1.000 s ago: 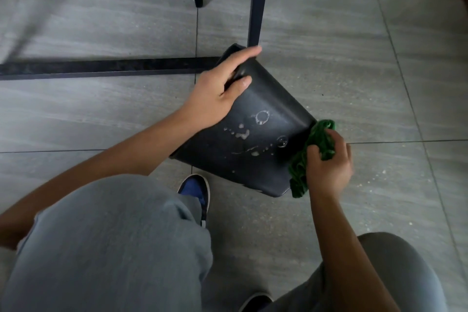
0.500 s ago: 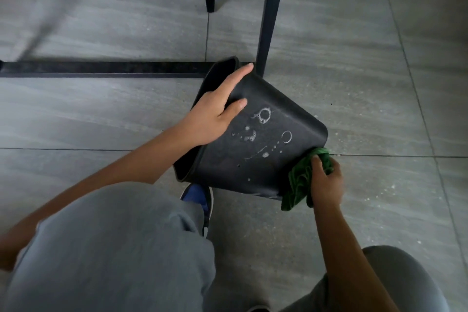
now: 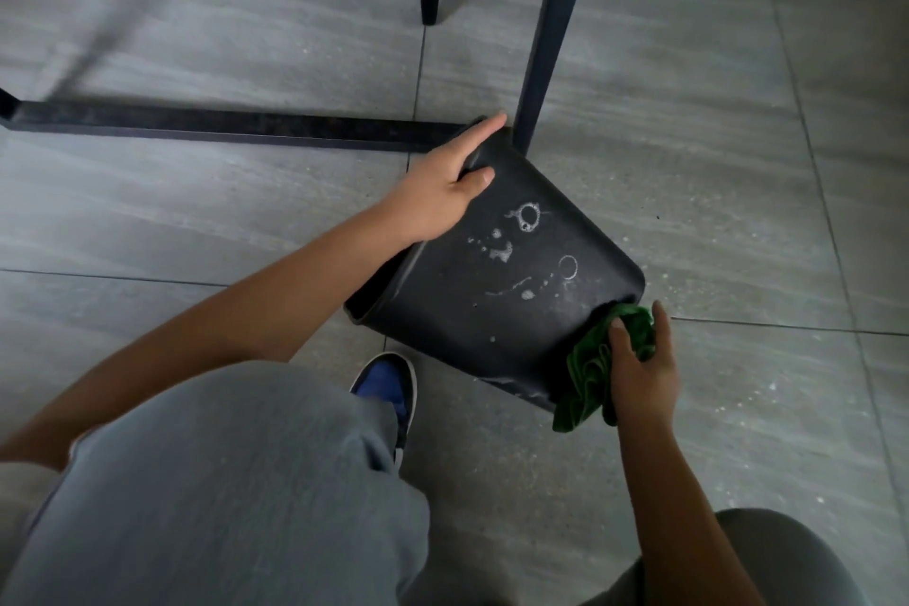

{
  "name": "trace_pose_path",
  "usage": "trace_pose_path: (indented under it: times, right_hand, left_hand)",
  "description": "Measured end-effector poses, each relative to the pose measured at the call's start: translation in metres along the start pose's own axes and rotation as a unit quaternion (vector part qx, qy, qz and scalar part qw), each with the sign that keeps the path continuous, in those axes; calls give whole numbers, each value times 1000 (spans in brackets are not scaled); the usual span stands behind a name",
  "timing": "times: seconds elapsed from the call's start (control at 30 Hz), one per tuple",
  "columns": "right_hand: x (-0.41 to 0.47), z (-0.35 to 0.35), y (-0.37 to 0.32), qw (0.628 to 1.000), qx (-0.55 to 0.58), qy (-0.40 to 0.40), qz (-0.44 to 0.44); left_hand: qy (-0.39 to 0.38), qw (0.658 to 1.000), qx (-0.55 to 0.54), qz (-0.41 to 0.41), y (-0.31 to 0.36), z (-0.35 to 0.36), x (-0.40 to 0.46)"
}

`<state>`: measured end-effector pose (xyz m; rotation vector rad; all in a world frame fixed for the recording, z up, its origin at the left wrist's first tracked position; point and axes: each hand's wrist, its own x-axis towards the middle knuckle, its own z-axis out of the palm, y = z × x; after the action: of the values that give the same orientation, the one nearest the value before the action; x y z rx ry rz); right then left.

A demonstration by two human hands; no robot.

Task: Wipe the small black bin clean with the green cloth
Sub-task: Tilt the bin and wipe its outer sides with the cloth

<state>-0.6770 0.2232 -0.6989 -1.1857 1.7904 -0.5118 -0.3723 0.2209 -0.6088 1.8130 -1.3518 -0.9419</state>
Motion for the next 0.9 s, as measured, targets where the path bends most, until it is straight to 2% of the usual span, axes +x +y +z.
trace_pose_path:
  times: [0.13,0.23,0.27,0.4,0.5,0.67,0.7,0.8,0.83,0.9]
  right_hand:
    - [-1,1,1,989,-127,-46,-57]
    - [0,4,7,985,-154,-51,-56]
    - [0,5,9,985,-157,-48,-57]
    - [-2,9,8,986,-154,-41,-53]
    - [-2,11,5,987,-150,-34,-53]
    - [-10,-3,-15,996,-25,77,-40]
    - [-10,-9,-22,996,16,73,-44]
    - [-11,-14,-49,980,196,-6,-46]
    - [-9,-11,-52,974,221,-14,-50]
    - [-8,2,-58,977,200,3,-76]
  left_hand:
    - [-21,1000,-5,-9,16,3,14]
    - [-55,991,-107,-51,20,3,4]
    - [-60,990,-111,-59,17,3,-3]
    - [-47,995,79,-49,-3,-6,-47]
    - [-28,998,31,-48,-13,-7,-72]
    - [16,997,-39,-60,-17,-1,-83]
    - [27,996,-48,-65,-16,1,-87]
    - [40,993,-72,-79,-16,2,-100]
    - [38,993,-73,-80,-15,3,-103]
    - [40,994,-69,-80,-16,3,-104]
